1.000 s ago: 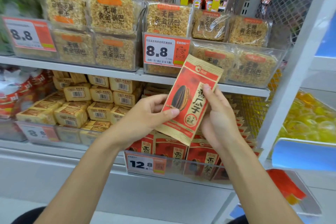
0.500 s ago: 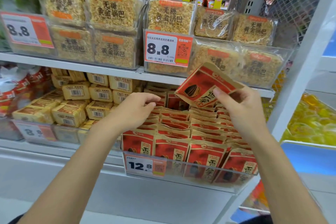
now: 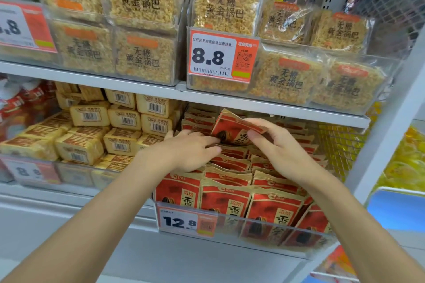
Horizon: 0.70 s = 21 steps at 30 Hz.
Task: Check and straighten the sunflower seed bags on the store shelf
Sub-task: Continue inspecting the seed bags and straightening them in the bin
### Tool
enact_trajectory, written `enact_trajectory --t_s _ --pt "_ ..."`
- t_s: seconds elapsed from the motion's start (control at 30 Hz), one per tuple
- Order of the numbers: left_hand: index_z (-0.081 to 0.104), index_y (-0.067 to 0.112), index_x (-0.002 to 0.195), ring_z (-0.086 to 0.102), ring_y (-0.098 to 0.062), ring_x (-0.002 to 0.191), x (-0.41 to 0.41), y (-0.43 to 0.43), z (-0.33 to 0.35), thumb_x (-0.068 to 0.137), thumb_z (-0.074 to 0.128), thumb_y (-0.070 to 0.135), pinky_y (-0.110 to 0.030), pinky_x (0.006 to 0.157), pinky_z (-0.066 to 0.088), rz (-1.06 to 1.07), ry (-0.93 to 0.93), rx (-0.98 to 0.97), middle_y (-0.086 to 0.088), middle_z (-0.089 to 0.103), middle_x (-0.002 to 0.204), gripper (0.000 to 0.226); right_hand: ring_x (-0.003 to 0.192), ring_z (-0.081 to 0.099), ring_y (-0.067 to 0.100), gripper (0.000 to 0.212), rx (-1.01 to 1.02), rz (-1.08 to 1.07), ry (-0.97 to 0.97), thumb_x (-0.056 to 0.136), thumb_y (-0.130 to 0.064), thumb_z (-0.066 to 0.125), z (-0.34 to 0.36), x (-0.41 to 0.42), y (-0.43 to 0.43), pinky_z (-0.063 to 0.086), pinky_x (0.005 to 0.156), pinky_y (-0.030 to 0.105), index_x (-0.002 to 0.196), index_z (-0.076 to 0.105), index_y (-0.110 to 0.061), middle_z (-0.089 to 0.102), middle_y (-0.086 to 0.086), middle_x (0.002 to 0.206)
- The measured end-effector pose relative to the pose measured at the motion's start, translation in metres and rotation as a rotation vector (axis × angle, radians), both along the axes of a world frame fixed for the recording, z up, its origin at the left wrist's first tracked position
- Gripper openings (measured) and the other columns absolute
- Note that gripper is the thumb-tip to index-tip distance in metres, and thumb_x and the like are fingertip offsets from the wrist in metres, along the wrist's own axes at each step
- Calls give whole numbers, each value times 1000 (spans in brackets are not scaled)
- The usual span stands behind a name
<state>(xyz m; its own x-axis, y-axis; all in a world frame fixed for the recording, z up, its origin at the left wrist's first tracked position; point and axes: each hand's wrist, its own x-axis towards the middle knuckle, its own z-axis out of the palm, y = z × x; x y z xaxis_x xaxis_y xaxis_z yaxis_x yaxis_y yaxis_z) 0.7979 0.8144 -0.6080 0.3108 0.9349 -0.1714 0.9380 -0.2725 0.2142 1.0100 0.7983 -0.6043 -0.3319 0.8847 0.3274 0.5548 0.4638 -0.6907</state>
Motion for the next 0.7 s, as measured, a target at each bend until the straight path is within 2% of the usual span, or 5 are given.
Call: enact_trajectory --t_s 0.3,0.4,0.47,0.57,0.7 --pt "57 24 131 51 -25 124 -13 9 3 103 35 46 -47 106 40 45 -288 248 -4 58 134 42 102 66 9 27 -27 -100 -262 99 -39 51 6 6 37 52 96 41 116 64 -22 71 -9 110" --pt "38 32 149 31 -31 143 -19 21 4 103 35 44 -51 116 27 89 -155 270 -4 36 156 47 93 69 24 42 -10 -210 -332 94 -50 53 6 4 46 56 84 49 108 65 -13 72 9 103" --pt "23 35 154 12 -24 151 -20 24 6 103 28 50 -49 122 12 62 -86 126 5 15 164 54 71 68 14 41 -16 -246 -353 95 -48 53 6 3 49 57 66 32 103 66 -11 73 8 86" --pt "11 37 156 3 -17 153 -20 27 4 104 20 52 -45 121 4 19 2 77 9 6 165 55 32 41 4 41 -18 -325 -355 97 -44 52 7 4 50 30 36 18 83 64 -7 48 -7 40" --pt "15 39 155 19 -21 150 -28 28 4 105 27 48 -41 122 17 26 -52 49 5 20 163 53 38 44 9 35 -3 -388 -361 100 -43 49 7 9 52 29 45 28 83 59 -13 50 -4 42"
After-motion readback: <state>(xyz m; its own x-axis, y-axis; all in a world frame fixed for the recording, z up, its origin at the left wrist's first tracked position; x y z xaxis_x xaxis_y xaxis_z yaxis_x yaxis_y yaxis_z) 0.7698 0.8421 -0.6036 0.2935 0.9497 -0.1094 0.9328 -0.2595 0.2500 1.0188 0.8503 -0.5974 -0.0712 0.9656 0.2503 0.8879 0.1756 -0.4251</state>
